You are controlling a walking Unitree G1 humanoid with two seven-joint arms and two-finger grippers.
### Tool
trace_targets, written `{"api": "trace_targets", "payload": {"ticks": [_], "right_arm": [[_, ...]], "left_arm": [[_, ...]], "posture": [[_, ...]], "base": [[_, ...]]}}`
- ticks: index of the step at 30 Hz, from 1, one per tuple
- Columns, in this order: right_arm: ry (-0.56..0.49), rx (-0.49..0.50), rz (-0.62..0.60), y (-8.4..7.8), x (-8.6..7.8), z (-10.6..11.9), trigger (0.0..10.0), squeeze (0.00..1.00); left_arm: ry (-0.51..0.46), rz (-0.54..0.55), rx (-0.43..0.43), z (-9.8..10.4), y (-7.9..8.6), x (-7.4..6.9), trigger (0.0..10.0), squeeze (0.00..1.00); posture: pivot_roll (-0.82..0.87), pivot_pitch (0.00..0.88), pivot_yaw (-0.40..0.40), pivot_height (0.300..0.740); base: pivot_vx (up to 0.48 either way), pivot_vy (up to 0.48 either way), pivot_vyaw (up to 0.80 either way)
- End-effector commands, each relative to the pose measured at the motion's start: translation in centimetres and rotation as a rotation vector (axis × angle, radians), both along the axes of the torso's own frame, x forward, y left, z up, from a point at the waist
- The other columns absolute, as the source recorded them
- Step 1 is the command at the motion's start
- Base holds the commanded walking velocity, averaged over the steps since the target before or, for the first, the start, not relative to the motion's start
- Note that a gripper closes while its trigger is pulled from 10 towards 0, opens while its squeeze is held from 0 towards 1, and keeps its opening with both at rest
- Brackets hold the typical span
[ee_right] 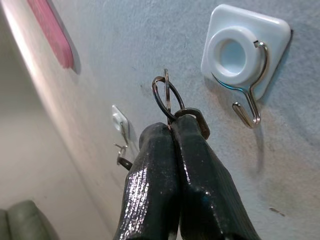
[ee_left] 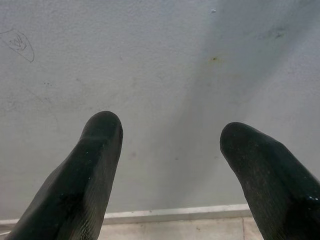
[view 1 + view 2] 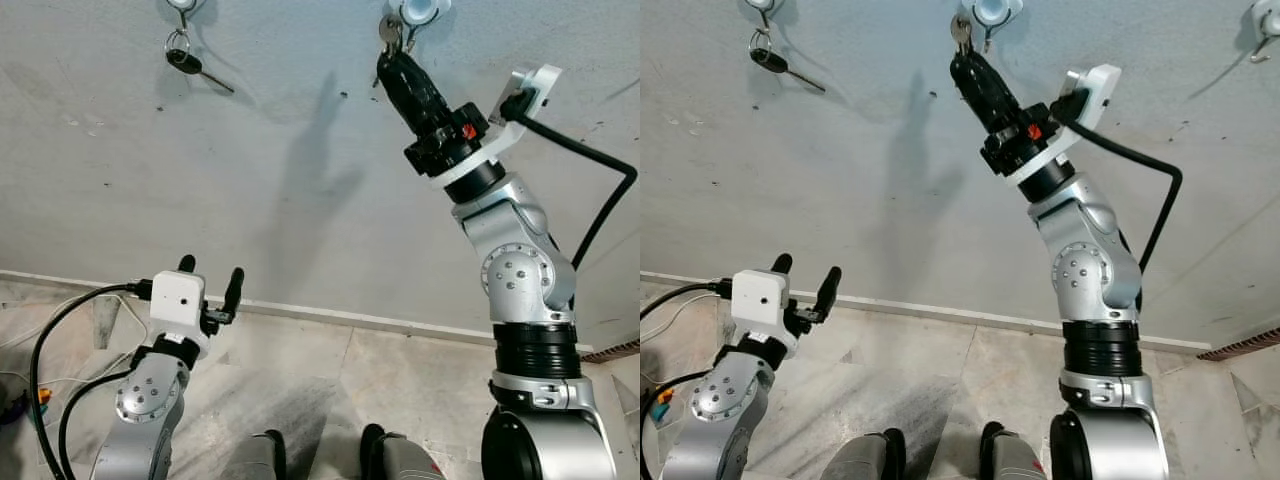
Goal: Hang keys on a hook
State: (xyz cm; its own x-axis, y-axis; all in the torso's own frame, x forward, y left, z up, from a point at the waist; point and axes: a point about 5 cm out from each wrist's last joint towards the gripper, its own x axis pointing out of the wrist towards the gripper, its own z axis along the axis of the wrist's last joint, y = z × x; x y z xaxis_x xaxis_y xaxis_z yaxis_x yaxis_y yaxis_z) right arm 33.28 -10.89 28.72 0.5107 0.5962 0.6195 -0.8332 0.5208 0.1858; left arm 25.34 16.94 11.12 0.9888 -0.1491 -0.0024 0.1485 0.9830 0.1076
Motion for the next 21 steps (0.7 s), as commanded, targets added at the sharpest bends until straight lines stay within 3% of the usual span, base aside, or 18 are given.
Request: {"api": "trace_targets", "payload": {"ticks": [1,21], "right_arm": [[-0.015,0.028,0.033,0.3,-0.3,0.5,10.0,0.00],[0.063,0.093,0.069,-0.1,-0.2,-0.5,10.0,0.00]], "left_arm": [[0.020,0.010,0.007,-0.5,0.4,-0.3,10.0,0.00],[0.025,-0.005,0.008,-0.5,0.1,-0.3,10.0,0.00]], "posture": [[0.17,0.253,0.085,0.740],[0.16,0.255,0.086,0.740]], "base": [[0.000,0.000,0.00],[0.000,0.000,0.00]]}}
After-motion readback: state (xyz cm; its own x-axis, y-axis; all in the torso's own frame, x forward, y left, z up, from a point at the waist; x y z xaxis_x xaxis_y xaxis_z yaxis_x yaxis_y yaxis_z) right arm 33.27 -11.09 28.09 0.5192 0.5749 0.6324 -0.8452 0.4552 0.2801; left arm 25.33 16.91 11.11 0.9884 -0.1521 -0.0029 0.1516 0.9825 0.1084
